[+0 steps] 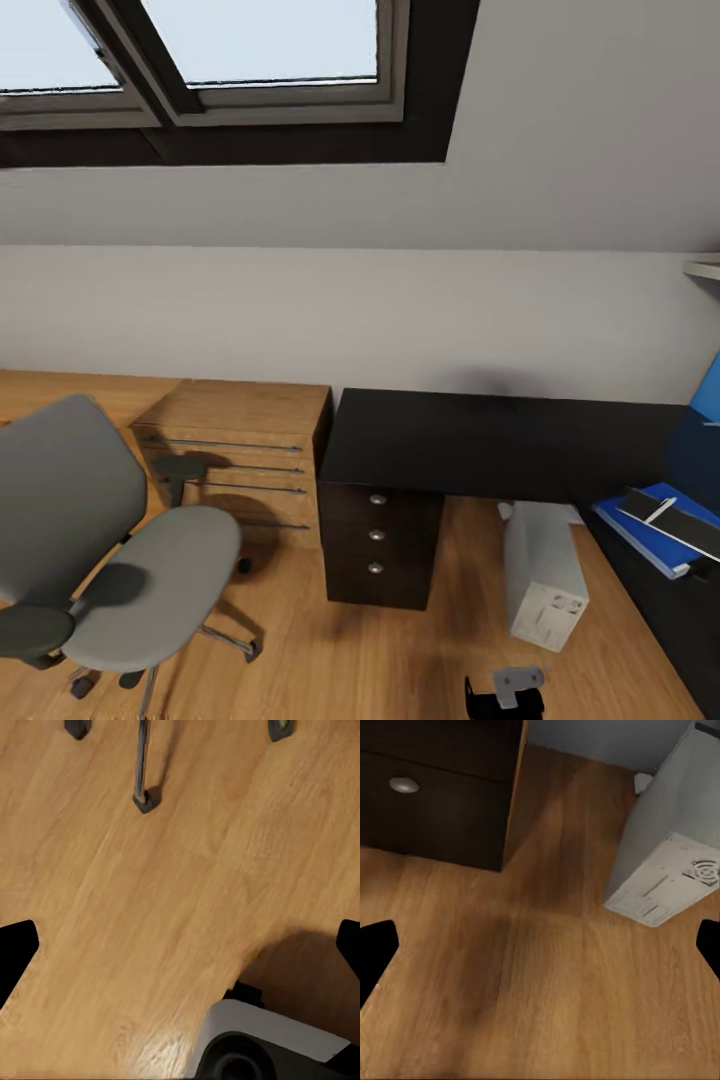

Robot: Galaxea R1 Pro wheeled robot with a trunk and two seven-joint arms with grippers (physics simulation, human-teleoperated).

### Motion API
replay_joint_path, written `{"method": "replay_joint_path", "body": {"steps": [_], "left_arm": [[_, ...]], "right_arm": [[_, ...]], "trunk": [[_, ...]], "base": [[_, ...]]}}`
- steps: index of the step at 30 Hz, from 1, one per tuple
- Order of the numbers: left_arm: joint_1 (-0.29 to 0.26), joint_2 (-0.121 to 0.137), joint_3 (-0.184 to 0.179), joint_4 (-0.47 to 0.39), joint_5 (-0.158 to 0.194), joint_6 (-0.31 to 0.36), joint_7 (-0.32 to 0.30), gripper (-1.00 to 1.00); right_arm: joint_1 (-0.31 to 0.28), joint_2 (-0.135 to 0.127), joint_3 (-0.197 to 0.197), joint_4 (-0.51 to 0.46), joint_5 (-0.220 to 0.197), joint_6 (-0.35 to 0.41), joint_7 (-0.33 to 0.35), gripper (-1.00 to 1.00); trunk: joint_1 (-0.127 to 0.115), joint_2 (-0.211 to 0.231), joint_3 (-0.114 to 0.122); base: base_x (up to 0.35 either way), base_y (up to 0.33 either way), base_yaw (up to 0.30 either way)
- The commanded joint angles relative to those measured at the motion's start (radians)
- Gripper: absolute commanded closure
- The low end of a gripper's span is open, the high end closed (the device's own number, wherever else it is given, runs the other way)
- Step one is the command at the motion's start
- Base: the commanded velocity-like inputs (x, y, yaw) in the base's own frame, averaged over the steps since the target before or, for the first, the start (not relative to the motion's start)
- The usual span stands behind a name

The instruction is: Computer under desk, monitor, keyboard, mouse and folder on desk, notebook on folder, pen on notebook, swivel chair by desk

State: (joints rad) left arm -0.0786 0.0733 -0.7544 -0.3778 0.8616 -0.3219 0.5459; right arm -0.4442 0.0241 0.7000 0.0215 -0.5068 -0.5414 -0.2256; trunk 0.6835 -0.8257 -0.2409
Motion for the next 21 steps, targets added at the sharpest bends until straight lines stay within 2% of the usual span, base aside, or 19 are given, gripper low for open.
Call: {"method": "replay_joint_path", "body": {"steps": [1, 2, 3, 5, 7, 11, 15, 21], "left_arm": [[-0.001, -0.003, -0.015, 0.039, 0.009, -0.035, -0.004, -1.00], [-0.001, -0.029, -0.022, 0.210, 0.013, -0.147, -0.189, -1.00], [-0.001, -0.032, -0.022, 0.239, 0.016, -0.171, -0.249, -1.00], [-0.001, -0.033, -0.021, 0.257, 0.019, -0.190, -0.293, -1.00], [-0.001, -0.036, -0.020, 0.283, 0.026, -0.218, -0.351, -1.00], [-0.001, -0.037, -0.019, 0.291, 0.029, -0.236, -0.368, -1.00], [-0.001, -0.040, -0.020, 0.294, 0.028, -0.313, -0.370, -1.00], [-0.001, -0.043, -0.020, 0.295, 0.027, -0.357, -0.372, -1.00]], "right_arm": [[0.000, 0.005, 0.008, 0.003, -0.006, -0.005, 0.000, -1.00], [0.003, 0.010, 0.008, 0.003, -0.007, -0.029, 0.005, -1.00], [0.004, 0.010, 0.008, 0.003, -0.006, -0.042, 0.005, -1.00], [0.006, 0.011, 0.008, 0.003, -0.006, -0.059, 0.005, -1.00], [0.029, 0.018, 0.009, 0.003, -0.004, -0.142, 0.004, -1.00], [0.041, 0.023, 0.009, 0.003, -0.003, -0.179, 0.003, -1.00], [0.049, 0.026, 0.009, 0.003, -0.003, -0.186, 0.002, -1.00], [0.062, 0.040, 0.009, 0.002, 0.001, -0.213, -0.017, -1.00]], "trunk": [[0.000, -0.001, -0.001], [0.000, -0.001, -0.001], [0.000, -0.001, -0.001], [0.000, -0.001, -0.001], [0.000, -0.001, -0.001], [0.000, -0.001, -0.001], [0.000, -0.001, -0.001], [0.000, -0.001, -0.001]], "base": [[0.000, 0.000, 0.279], [0.000, 0.000, 0.279], [0.000, 0.000, 0.279], [0.000, 0.000, 0.279], [0.000, 0.000, 0.279], [0.000, 0.000, 0.279], [0.000, 0.000, 0.279], [0.000, 0.000, 0.279]]}}
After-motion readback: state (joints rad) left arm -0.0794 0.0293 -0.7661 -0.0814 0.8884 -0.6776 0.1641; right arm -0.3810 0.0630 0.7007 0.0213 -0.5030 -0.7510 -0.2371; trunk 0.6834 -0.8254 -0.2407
